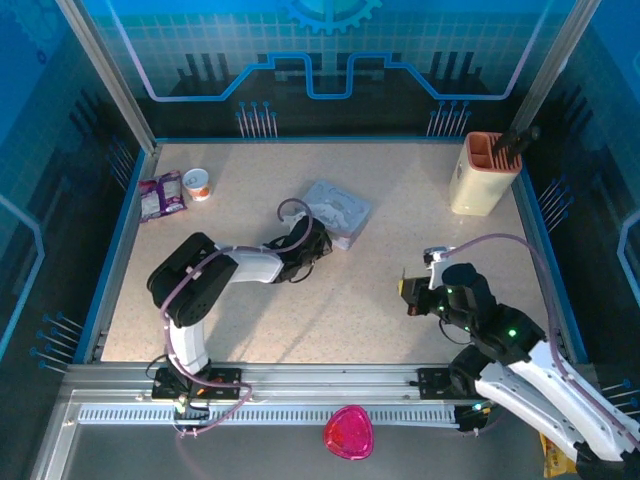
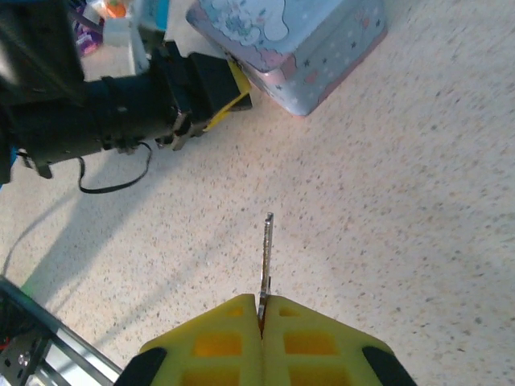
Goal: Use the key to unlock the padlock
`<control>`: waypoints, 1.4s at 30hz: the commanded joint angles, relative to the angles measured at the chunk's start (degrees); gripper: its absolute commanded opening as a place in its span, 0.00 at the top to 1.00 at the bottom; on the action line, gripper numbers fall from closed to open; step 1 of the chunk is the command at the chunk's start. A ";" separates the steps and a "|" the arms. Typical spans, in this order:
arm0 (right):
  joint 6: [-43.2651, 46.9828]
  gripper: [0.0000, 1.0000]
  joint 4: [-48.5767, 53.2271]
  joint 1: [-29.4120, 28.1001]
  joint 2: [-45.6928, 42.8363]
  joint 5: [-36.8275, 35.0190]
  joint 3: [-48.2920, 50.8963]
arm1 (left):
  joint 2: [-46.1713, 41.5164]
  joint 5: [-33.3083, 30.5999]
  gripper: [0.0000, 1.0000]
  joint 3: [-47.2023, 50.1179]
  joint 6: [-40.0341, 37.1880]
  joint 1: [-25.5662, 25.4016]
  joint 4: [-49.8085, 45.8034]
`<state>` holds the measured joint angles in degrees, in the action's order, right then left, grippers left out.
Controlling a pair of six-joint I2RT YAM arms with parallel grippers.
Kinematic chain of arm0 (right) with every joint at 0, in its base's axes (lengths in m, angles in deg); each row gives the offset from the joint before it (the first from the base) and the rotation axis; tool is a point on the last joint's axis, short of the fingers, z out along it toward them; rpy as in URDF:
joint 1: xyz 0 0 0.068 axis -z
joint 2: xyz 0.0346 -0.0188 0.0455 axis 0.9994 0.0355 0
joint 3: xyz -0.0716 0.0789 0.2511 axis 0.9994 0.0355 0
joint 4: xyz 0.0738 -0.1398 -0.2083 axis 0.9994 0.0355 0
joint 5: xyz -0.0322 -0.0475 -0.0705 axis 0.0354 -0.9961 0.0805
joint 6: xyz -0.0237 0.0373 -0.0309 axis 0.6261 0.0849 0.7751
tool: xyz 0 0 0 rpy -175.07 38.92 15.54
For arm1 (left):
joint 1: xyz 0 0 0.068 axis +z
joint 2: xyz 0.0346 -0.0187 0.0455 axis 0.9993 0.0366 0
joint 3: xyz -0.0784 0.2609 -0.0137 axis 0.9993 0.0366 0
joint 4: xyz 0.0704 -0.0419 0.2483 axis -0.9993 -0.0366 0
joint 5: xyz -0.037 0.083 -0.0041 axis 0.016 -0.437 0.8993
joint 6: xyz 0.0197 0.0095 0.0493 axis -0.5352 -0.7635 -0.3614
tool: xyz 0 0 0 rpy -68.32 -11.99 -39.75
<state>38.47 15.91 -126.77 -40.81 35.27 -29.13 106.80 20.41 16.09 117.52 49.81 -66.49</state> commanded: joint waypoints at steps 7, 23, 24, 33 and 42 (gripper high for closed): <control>1.91 1.00 -6.96 0.49 2.81 4.44 2.88 | -3.23 -0.72 0.82 4.18 5.46 -8.02 3.19; 1.92 1.00 -9.21 2.07 4.54 9.93 6.96 | -2.90 2.86 0.63 1.45 3.83 -12.36 -0.90; 2.76 1.00 -9.88 2.07 4.22 10.58 7.41 | -4.13 2.70 0.59 1.67 3.49 -12.36 -2.24; 13.20 1.00 -24.55 -1.60 -0.51 19.99 14.78 | -19.19 9.00 0.44 7.52 -4.35 -12.45 -3.74; 17.24 1.00 -38.90 -5.81 7.91 22.92 15.47 | -30.82 16.75 0.42 12.58 -9.76 -13.87 -2.00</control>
<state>52.86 -15.19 -131.65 -34.73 56.12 -13.24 78.54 32.27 27.08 111.79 37.09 -69.27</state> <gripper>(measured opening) 0.064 0.588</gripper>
